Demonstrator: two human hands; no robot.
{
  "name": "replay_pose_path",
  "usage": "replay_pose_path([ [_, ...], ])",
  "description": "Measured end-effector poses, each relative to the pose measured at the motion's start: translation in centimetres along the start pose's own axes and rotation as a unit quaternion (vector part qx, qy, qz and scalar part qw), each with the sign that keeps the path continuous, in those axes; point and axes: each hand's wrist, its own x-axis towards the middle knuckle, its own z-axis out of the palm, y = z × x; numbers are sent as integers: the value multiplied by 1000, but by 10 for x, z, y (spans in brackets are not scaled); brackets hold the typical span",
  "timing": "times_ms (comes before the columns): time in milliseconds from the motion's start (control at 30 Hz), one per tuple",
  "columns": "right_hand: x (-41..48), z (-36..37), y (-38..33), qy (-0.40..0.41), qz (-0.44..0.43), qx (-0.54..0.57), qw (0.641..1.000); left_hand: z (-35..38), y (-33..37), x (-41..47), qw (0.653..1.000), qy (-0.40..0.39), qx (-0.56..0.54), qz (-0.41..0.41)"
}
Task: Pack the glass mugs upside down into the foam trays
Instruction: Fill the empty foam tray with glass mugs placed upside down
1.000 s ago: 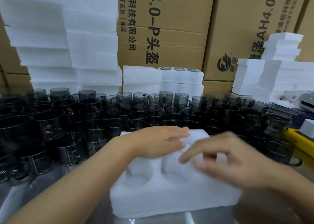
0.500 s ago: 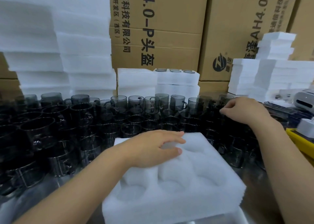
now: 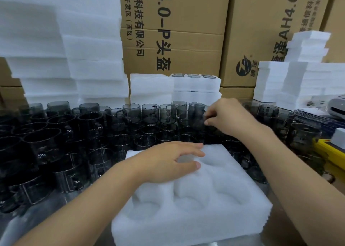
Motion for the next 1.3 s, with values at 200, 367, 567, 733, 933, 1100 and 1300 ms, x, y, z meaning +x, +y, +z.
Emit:
replay_pose_path([
  [200, 23, 27, -38, -47, -74, -5, 996, 0, 0, 0, 1000, -3, -4, -4],
  [367, 30, 41, -41, -34, -105, -7, 994, 1, -3, 1, 1000, -1, -9, -9],
  [567, 24, 40, -31, 9, -122, 21, 992, 2, -3, 2, 1000, 1, -1, -3],
  [733, 16, -4, 10, 142, 57, 0, 988, 1, -3, 1, 1000, -7, 0, -3],
  [933, 0, -57, 88, -167, 272, -179, 931, 2, -3, 0, 1000, -18, 1, -20],
  [1100, -3, -45, 110, -215, 260, -247, 909, 2, -4, 1, 1000, -15, 2, -19],
  [1300, 6, -27, 120, -166, 260, -164, 937, 2, -5, 1, 1000, -8, -3, -13],
])
